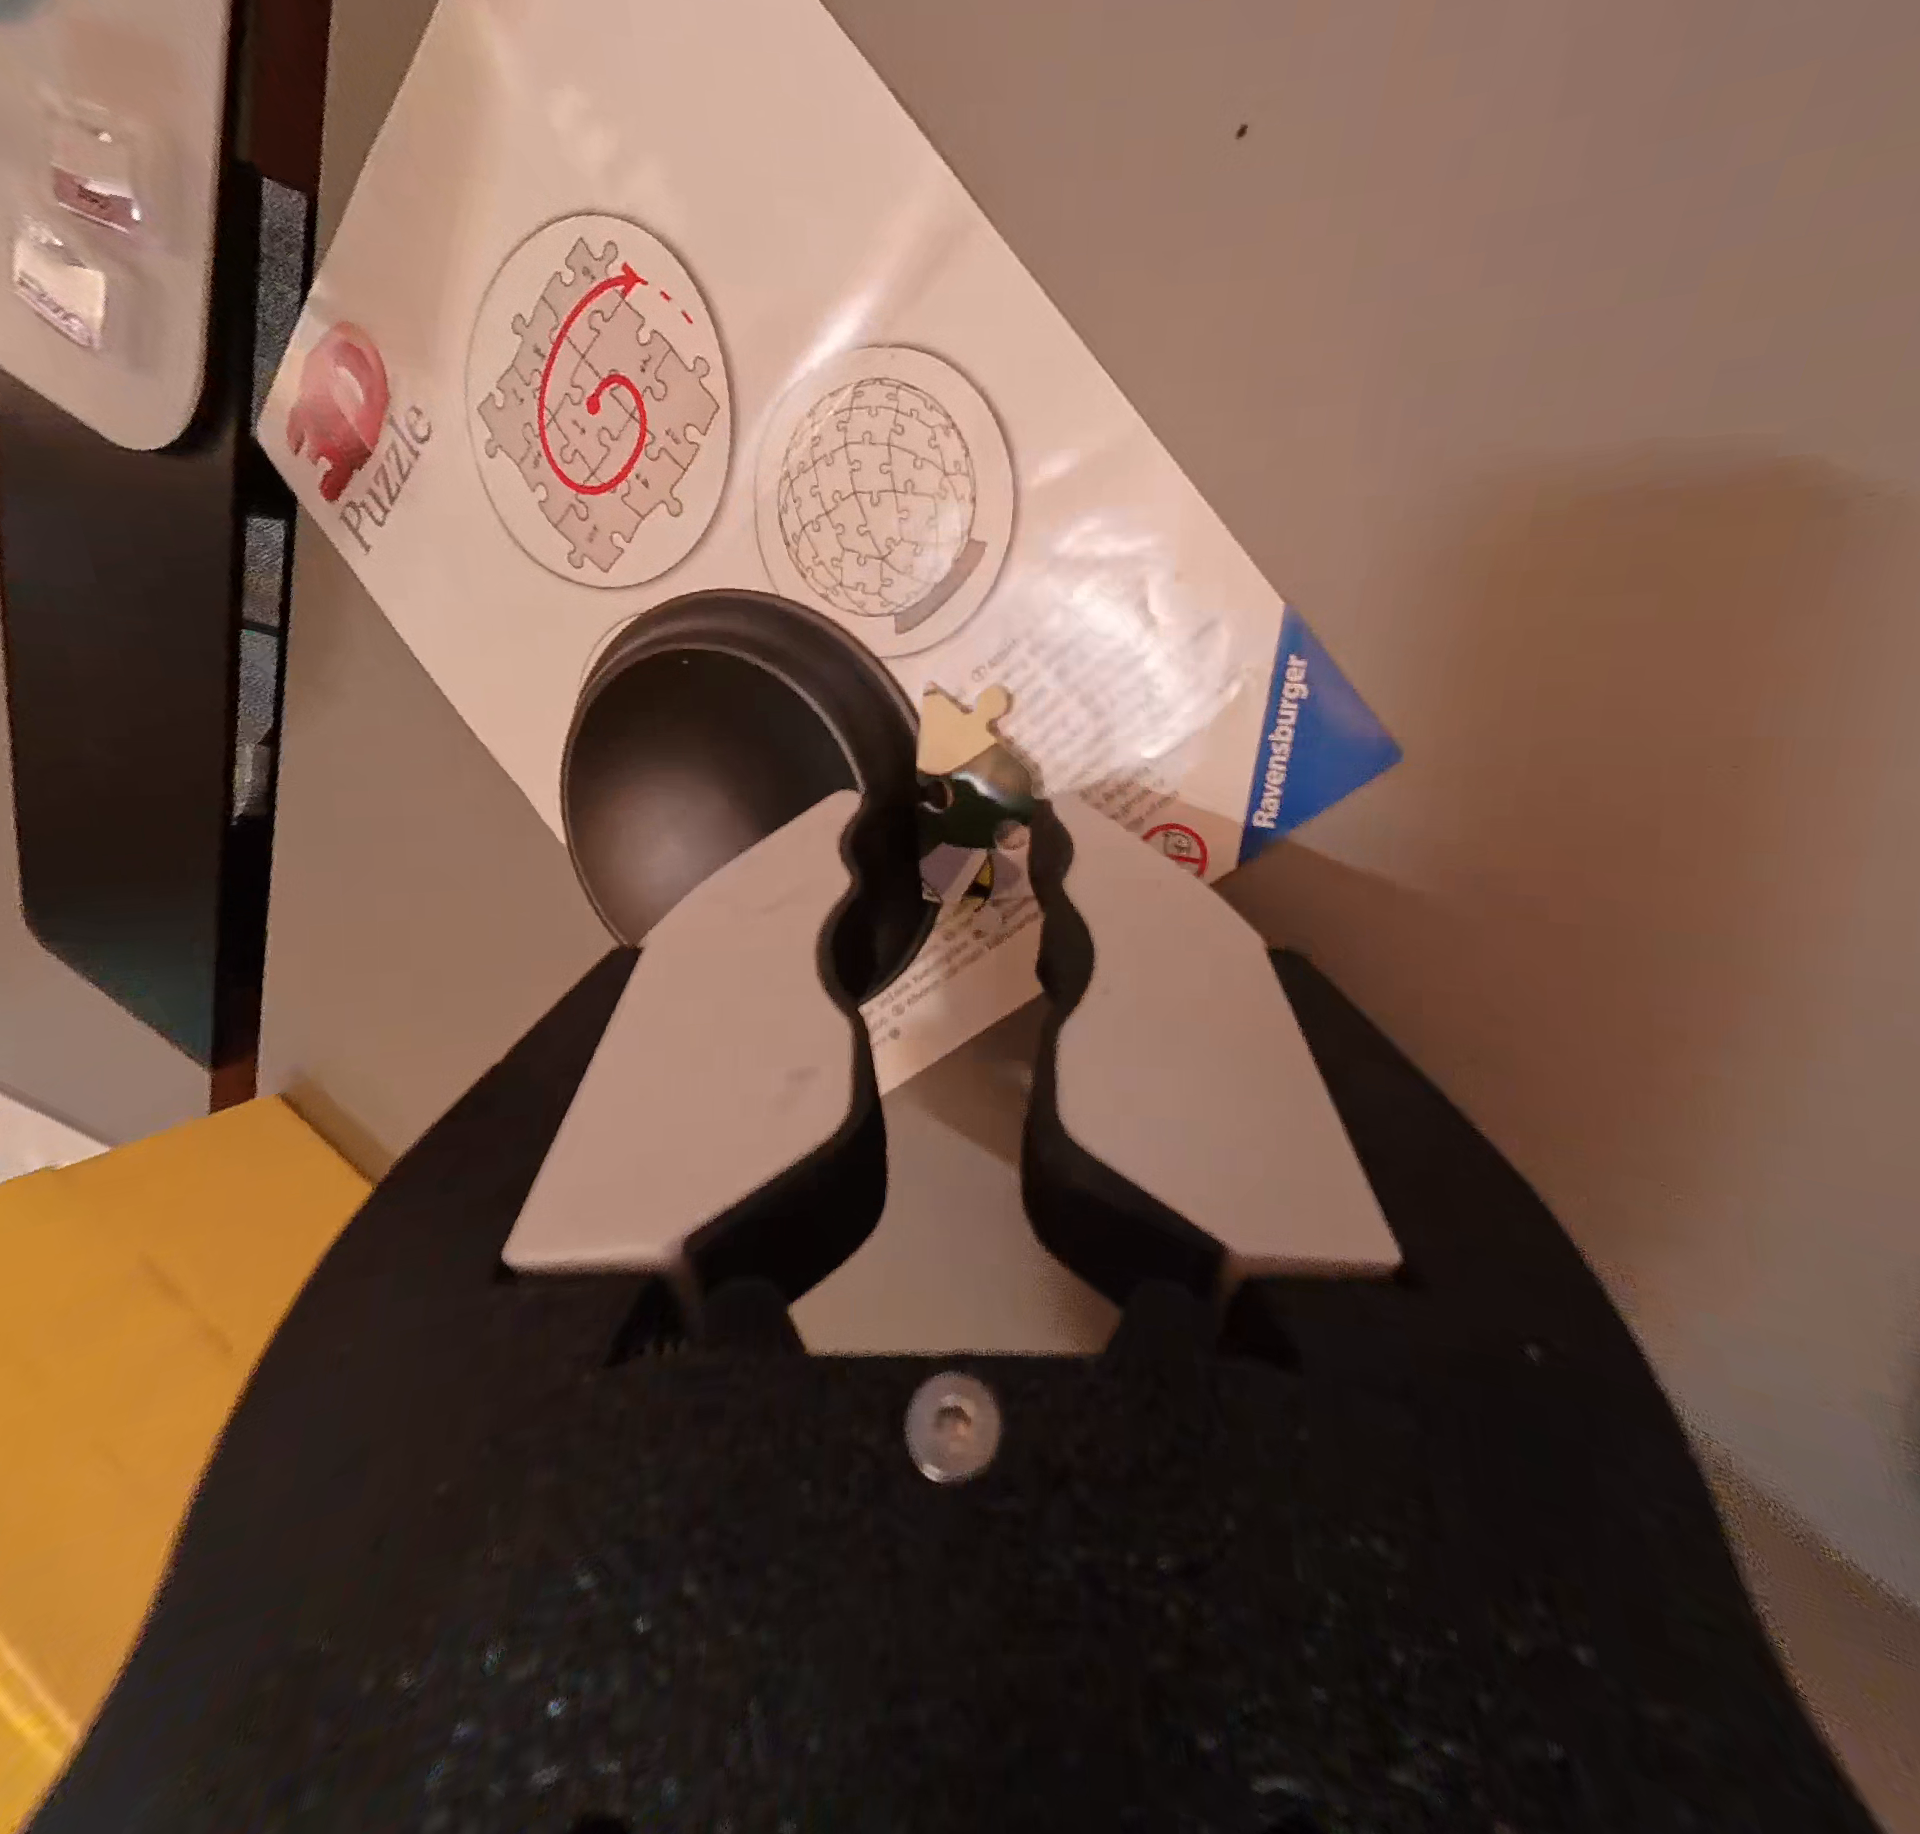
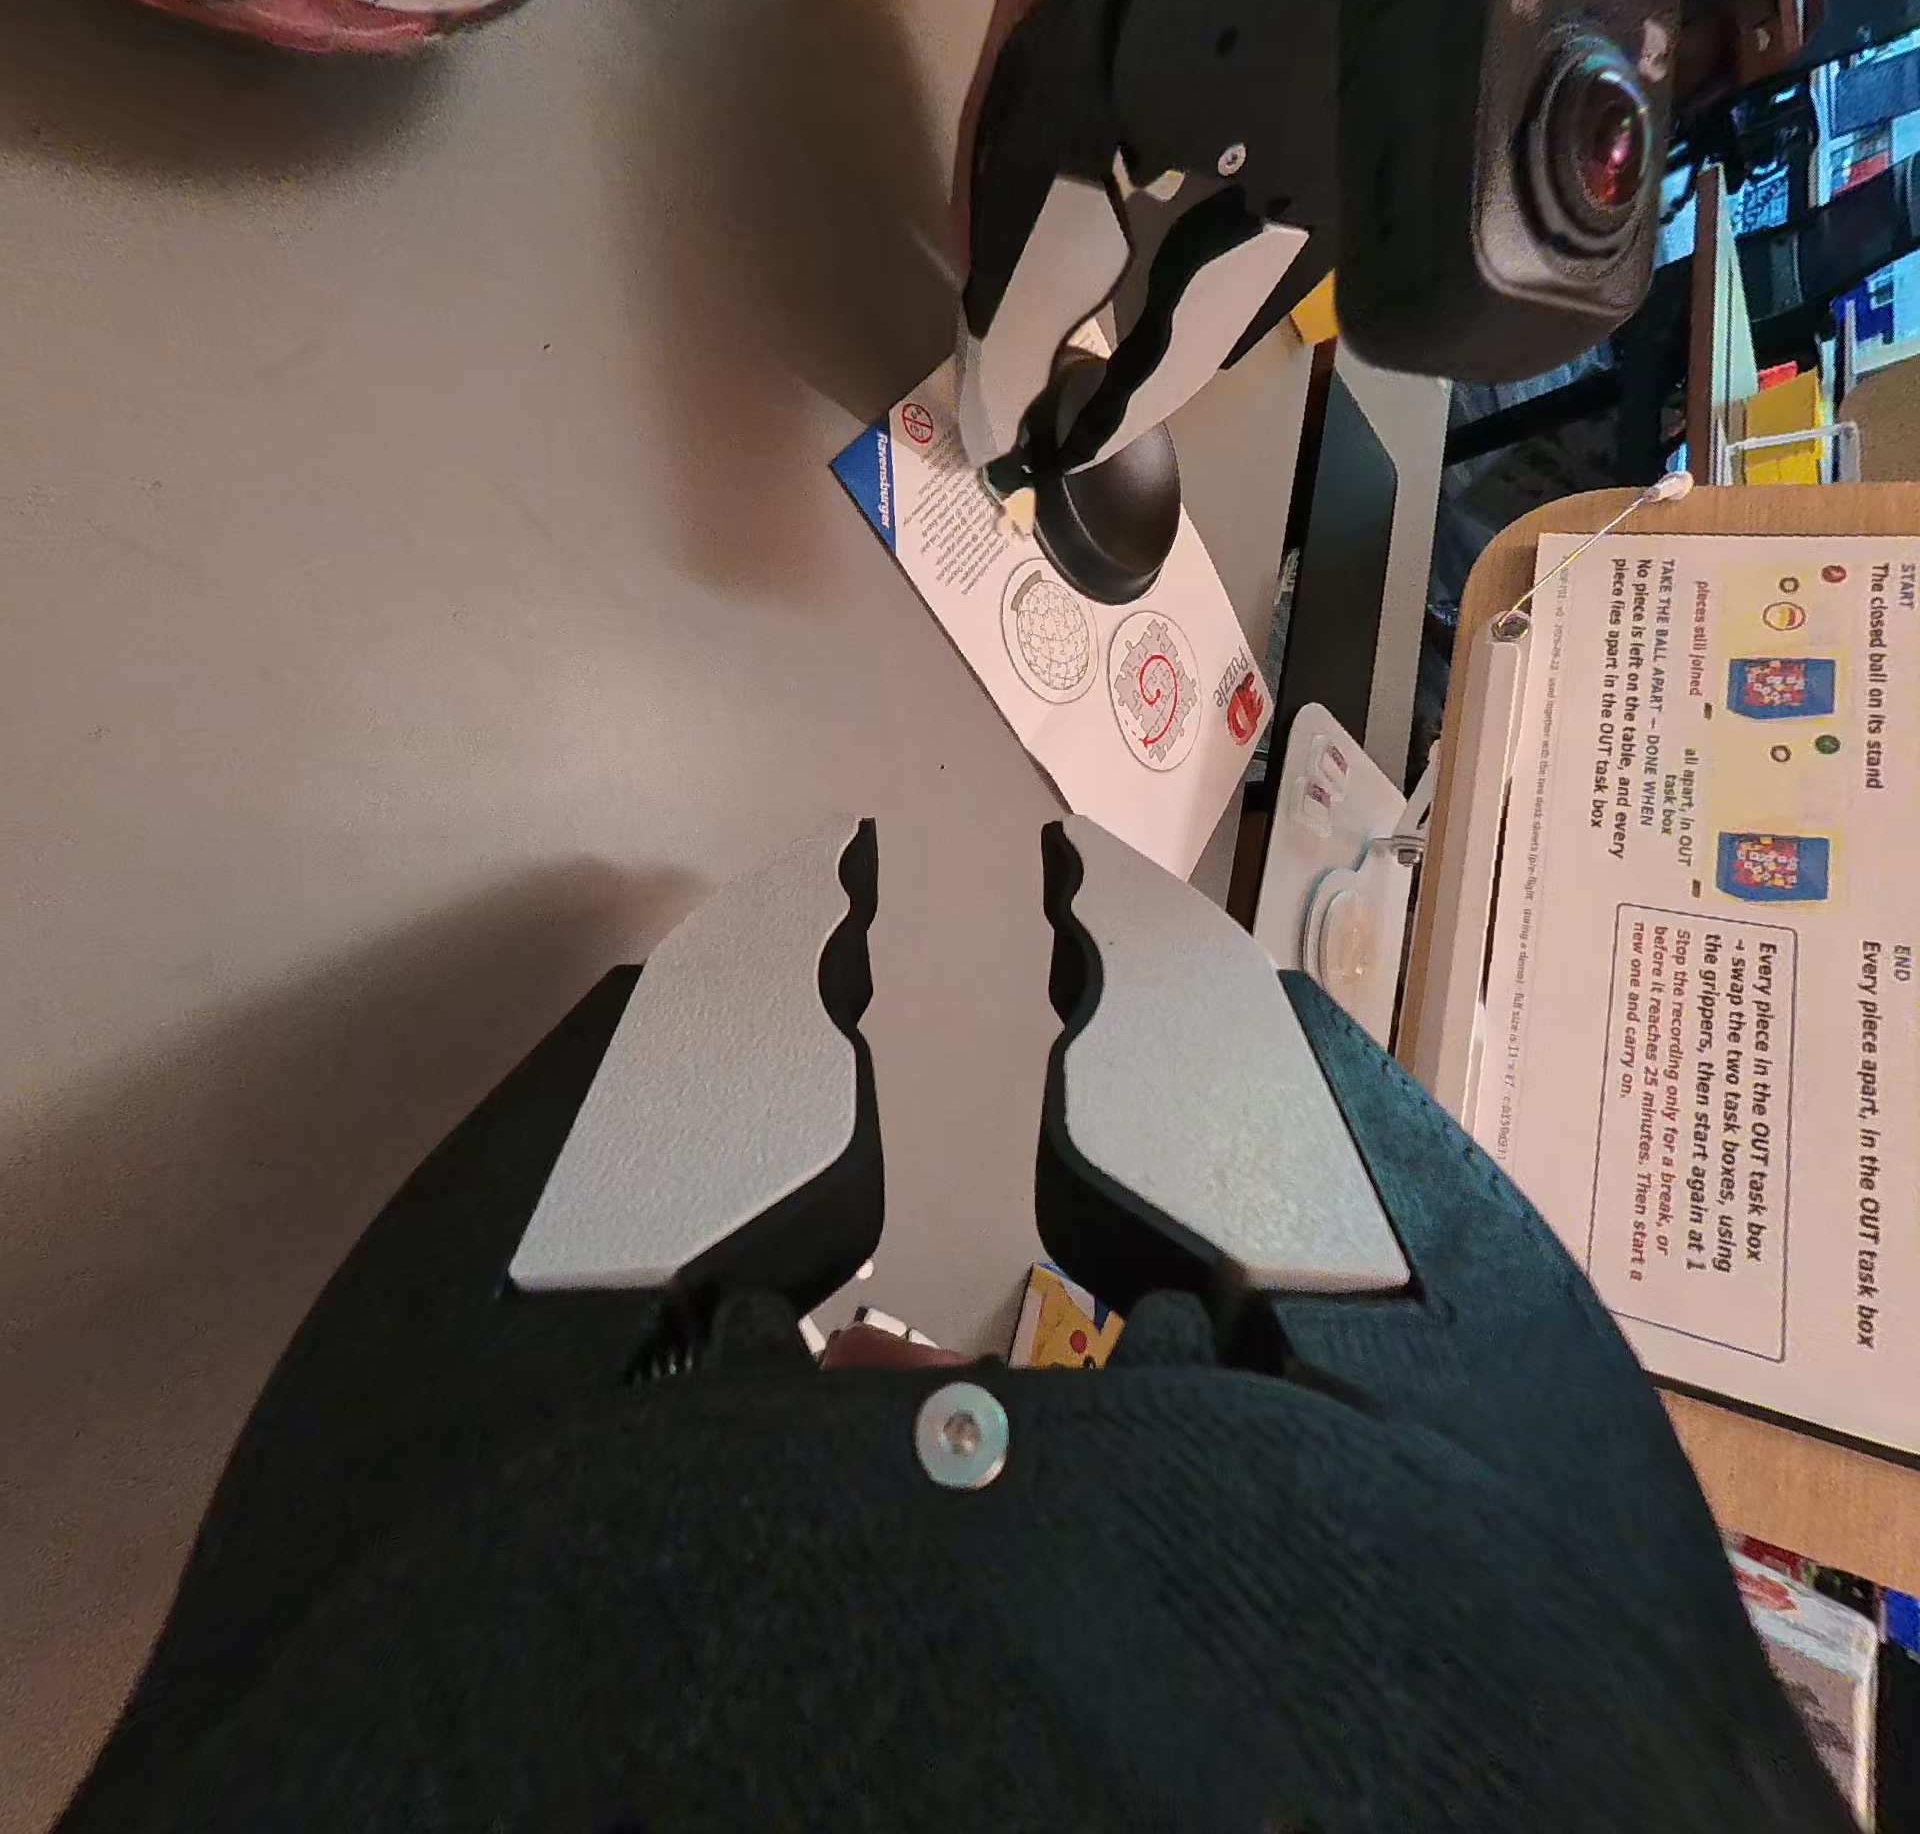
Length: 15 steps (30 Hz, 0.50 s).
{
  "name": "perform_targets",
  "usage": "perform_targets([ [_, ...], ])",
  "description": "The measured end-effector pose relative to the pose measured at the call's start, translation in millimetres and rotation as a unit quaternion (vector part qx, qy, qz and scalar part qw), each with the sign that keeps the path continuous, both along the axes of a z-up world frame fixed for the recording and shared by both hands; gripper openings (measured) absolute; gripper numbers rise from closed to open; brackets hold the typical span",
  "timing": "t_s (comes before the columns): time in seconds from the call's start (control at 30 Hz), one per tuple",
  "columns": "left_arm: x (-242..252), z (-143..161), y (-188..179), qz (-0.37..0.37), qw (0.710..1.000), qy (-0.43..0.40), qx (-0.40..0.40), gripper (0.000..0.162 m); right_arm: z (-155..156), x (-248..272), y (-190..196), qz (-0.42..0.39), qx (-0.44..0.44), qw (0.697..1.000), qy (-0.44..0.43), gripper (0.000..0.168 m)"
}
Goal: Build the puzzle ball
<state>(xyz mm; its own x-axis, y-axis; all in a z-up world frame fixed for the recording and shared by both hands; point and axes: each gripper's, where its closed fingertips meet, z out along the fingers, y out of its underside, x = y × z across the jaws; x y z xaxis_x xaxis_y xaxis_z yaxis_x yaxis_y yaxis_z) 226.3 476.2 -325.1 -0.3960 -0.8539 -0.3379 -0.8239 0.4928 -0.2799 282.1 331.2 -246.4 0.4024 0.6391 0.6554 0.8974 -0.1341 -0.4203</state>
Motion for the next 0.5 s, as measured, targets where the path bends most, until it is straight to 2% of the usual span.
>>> perform_targets([
  [0.07, -1.0, -0.7, -0.4, -0.015, 0.999, 0.010, 0.027, 0.027, 0.2, 0.4, -0.6, -0.002, -0.002, 1.000, 0.002, 0.031],
  [0.13, -1.7, -2.3, -4.9, -0.056, 0.997, 0.018, 0.057, 0.016, -0.8, 0.5, -1.1, -0.003, -0.007, 1.000, 0.003, 0.031],
  [0.2, -0.4, -2.1, -3.9, -0.075, 0.993, 0.014, 0.095, 0.012, -2.4, 1.0, -0.8, -0.004, -0.009, 1.000, 0.003, 0.031],
  [0.27, -0.1, -2.8, -0.7, -0.040, 0.995, 0.018, 0.094, 0.010, -5.6, 1.1, -0.9, -0.005, -0.016, 1.000, 0.001, 0.032],
  [0.5, -1.2, -4.1, 1.4, 0.051, 0.998, 0.037, -0.003, 0.014, -10.8, -5.3, -1.2, 0.003, -0.030, 1.000, -0.003, 0.032],
])
